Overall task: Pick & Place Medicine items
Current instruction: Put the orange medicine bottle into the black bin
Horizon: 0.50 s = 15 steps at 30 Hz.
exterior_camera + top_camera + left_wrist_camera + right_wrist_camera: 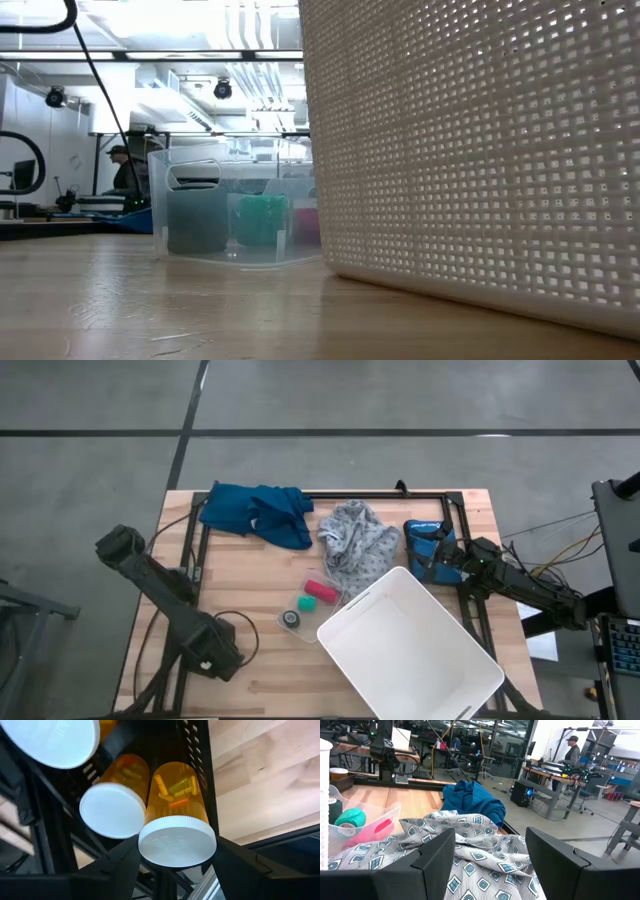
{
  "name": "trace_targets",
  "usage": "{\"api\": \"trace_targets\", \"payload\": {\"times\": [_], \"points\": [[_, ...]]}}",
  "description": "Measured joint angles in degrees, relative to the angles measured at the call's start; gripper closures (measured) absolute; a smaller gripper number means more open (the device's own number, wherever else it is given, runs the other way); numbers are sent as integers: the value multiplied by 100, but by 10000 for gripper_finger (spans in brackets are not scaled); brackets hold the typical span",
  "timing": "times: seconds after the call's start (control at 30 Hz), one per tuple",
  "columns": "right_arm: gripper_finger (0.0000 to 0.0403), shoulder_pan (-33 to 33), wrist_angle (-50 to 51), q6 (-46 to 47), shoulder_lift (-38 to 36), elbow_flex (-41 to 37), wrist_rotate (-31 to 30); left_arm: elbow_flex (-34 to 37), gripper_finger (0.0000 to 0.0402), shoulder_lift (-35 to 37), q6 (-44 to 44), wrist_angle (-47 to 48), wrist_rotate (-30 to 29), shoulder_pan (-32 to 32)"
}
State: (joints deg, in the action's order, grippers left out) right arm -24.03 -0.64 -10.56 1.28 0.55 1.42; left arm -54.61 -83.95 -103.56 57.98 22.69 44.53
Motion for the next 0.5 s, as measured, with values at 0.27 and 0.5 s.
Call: {"api": "trace_targets", "payload": {"times": [0.27,0.5], "points": [[163,0,0,3,0,1,-1,758,172,522,-489,-733,70,0],[163,-2,0,-9,0,-2,-1,882,167,575,-599,-802,172,0]]}}
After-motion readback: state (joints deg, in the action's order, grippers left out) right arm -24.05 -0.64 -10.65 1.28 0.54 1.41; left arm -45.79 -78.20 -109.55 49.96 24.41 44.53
